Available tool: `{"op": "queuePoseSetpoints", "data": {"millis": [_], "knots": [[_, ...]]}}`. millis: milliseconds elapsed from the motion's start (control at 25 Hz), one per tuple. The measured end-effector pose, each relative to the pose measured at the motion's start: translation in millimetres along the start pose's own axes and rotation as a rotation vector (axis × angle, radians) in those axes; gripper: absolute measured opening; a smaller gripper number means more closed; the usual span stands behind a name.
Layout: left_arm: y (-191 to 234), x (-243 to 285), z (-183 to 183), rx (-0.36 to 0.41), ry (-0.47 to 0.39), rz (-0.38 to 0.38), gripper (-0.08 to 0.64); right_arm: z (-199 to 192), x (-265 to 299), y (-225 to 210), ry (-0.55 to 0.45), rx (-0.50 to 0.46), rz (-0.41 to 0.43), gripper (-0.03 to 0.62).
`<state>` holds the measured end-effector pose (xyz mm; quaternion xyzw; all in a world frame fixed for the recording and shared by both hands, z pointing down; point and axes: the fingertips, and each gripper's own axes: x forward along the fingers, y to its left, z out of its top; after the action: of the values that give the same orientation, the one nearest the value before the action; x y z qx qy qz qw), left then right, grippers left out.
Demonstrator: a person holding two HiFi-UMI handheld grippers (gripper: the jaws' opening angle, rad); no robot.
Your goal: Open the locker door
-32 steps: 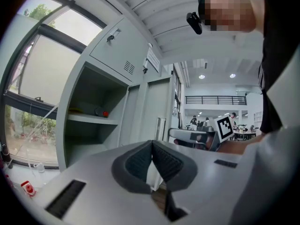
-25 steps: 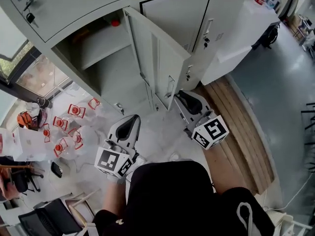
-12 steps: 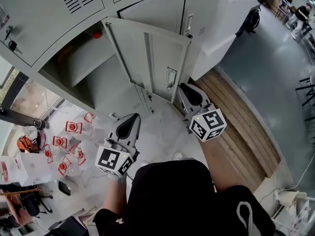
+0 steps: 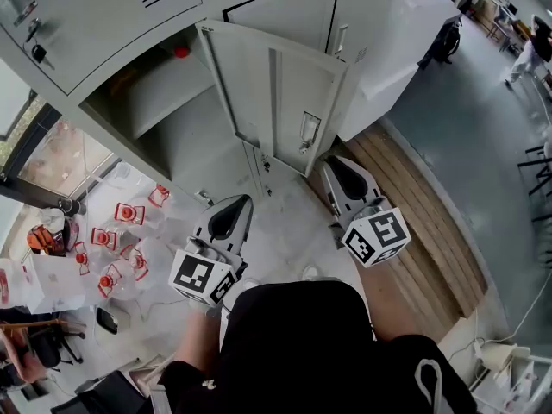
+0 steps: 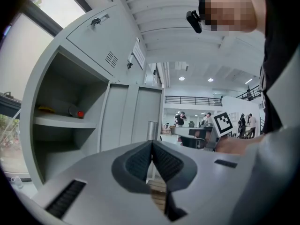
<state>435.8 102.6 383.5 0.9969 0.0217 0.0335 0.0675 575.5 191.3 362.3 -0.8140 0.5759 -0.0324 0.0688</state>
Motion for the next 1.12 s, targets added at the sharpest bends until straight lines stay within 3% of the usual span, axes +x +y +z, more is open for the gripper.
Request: {"op": "queuePoseSetpoints", "data": {"millis": [240,640,880,1120], "knots": [[0,-26,-4,-0.001,-0.010,0.060,0.023,-12,-1,54,0.045,-0.049,0.131,0.060],[15,-79,-11,-0.014,-0.033,0.202,0.023,-43,9,133,0.098,-0.052,0.360,0.060],[21,-96,-16,-0.023,-0.034,0.238,0.023,-53,13,155,0.124,-0.057,0.417,0.060],[23,-97,-14,-0.008,-0.028,0.235,0.023,-58,14,155,0.127,-0.042,0.416,0.060]]}}
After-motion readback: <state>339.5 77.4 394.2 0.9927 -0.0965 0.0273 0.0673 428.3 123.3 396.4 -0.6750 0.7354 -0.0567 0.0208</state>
